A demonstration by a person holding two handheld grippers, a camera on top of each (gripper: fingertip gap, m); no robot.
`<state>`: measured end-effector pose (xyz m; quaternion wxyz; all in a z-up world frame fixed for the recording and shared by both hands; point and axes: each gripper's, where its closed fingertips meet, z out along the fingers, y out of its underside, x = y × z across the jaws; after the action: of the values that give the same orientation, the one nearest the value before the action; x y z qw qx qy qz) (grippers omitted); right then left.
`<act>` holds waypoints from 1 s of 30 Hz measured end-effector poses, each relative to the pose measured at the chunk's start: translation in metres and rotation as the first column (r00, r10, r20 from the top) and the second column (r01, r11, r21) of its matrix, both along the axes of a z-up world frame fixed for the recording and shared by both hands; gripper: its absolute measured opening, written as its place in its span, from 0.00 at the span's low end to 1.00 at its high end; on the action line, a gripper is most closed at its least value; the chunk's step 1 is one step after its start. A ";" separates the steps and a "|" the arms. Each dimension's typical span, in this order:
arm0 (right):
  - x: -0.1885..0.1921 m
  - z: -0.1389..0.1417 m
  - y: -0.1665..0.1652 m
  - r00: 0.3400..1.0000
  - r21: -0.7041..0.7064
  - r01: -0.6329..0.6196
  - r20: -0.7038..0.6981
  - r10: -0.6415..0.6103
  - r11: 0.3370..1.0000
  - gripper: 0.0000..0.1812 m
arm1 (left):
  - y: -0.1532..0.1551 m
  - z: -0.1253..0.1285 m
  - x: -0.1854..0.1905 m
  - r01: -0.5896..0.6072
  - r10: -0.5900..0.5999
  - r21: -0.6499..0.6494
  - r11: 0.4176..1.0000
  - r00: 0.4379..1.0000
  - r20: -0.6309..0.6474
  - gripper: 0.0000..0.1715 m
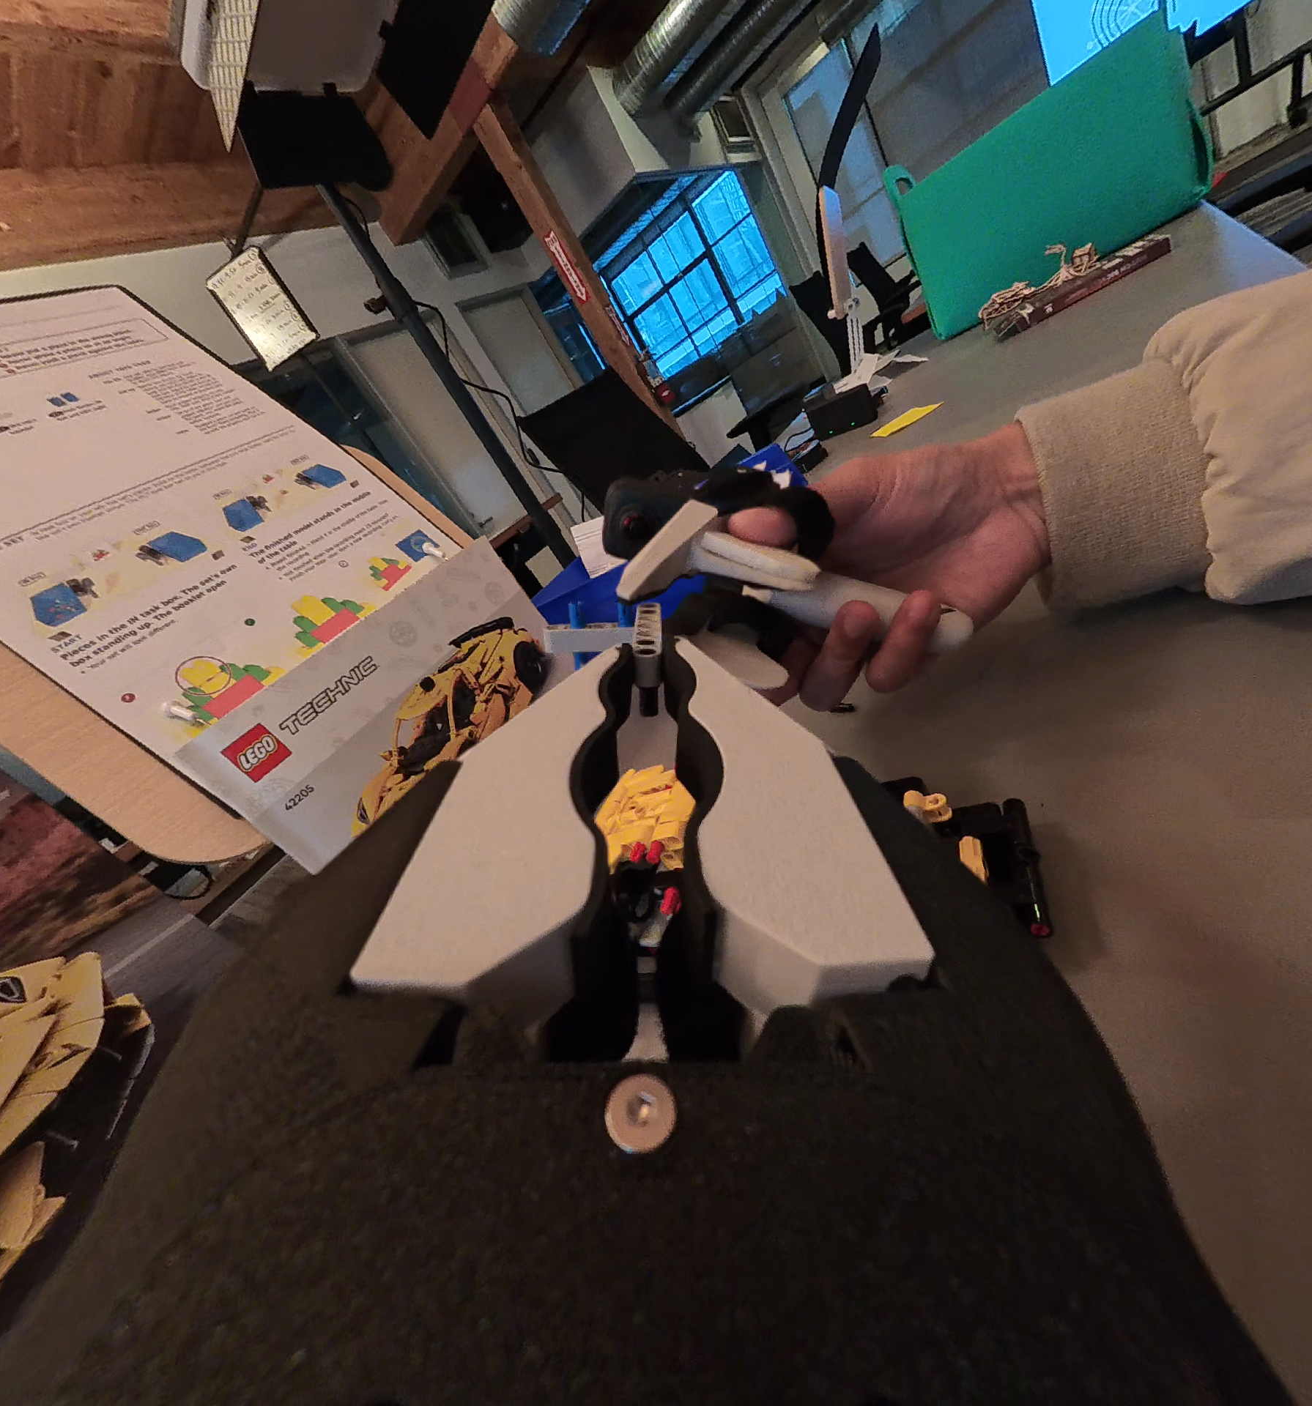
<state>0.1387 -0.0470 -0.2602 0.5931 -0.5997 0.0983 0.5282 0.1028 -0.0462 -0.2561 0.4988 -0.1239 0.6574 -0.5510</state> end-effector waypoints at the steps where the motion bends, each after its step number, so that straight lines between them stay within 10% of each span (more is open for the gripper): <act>1: 0.002 -0.001 0.000 1.000 -0.008 0.016 0.017 -0.015 1.000 0.12 | 0.001 -0.002 0.002 -0.011 0.011 0.008 1.000 1.000 -0.011 0.04; 8: 0.018 0.002 0.010 0.786 0.065 0.338 0.529 -0.320 0.939 0.12 | 0.022 -0.028 0.032 -0.308 0.317 0.175 0.935 0.948 -0.027 0.07; 17: -0.006 0.012 0.021 0.593 0.155 0.383 0.715 -0.371 0.911 0.13 | 0.020 -0.017 0.033 -0.398 0.387 0.212 0.893 0.917 0.092 0.04; 30: -0.016 0.008 0.021 0.640 0.166 0.317 0.689 -0.340 0.934 0.18 | 0.018 -0.010 0.026 -0.399 0.369 0.226 0.888 0.915 0.166 0.04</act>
<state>0.1229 -0.0259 -0.2519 0.6795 -0.7188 -0.0378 0.1422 0.1292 -0.0278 -0.2664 0.6480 -0.1534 0.6543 -0.3584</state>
